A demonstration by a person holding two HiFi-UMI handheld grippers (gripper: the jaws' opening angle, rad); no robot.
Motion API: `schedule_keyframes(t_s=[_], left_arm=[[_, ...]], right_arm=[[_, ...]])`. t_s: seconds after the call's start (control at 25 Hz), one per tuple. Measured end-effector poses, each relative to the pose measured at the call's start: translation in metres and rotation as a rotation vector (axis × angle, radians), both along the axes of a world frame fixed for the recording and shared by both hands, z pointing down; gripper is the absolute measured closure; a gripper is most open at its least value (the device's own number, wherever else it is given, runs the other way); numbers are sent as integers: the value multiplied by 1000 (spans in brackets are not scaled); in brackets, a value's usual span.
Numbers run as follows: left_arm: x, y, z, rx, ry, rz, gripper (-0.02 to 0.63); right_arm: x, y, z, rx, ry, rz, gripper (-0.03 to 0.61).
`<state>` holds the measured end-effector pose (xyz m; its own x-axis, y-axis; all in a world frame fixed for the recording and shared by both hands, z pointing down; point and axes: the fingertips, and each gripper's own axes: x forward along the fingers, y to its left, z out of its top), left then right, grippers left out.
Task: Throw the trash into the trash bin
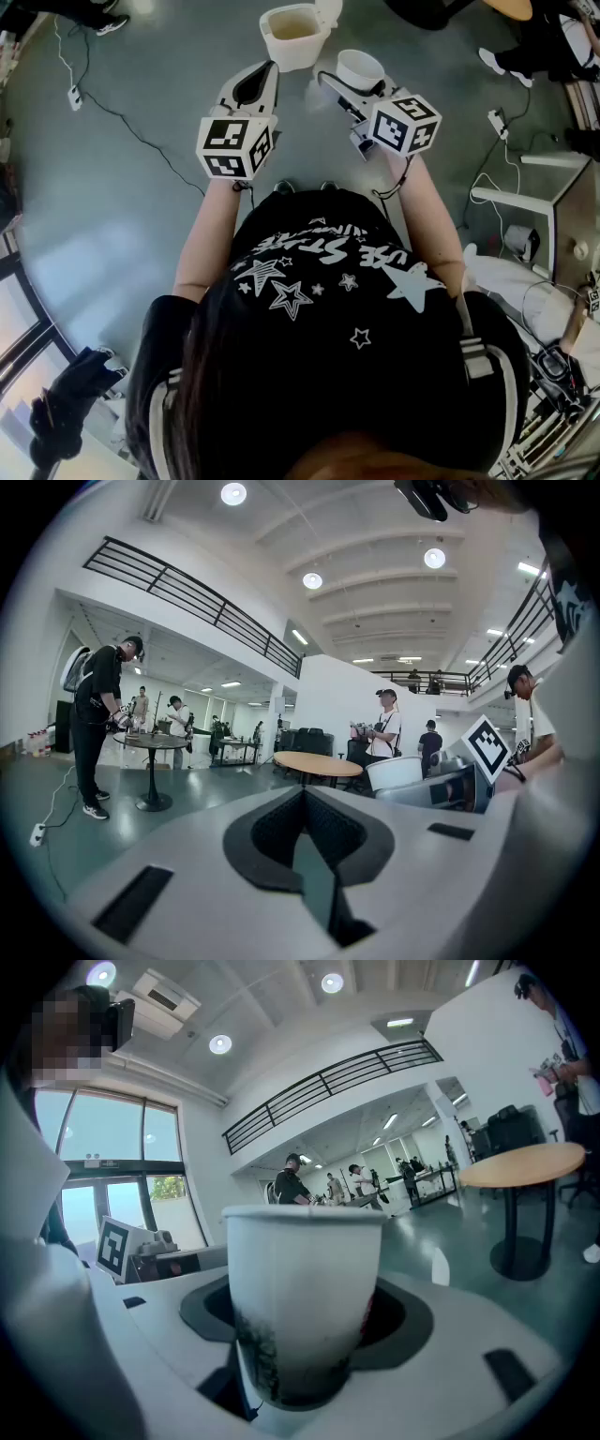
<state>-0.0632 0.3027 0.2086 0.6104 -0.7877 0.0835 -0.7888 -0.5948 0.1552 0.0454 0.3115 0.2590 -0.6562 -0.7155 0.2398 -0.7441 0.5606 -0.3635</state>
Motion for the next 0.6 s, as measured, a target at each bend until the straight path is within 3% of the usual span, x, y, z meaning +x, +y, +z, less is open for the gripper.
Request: schedule_keyframes(t_s=[0.6], left_arm=[[-13, -16, 25, -54, 25, -5, 603]], right_arm=[[0, -6, 28, -60, 14, 38, 278]])
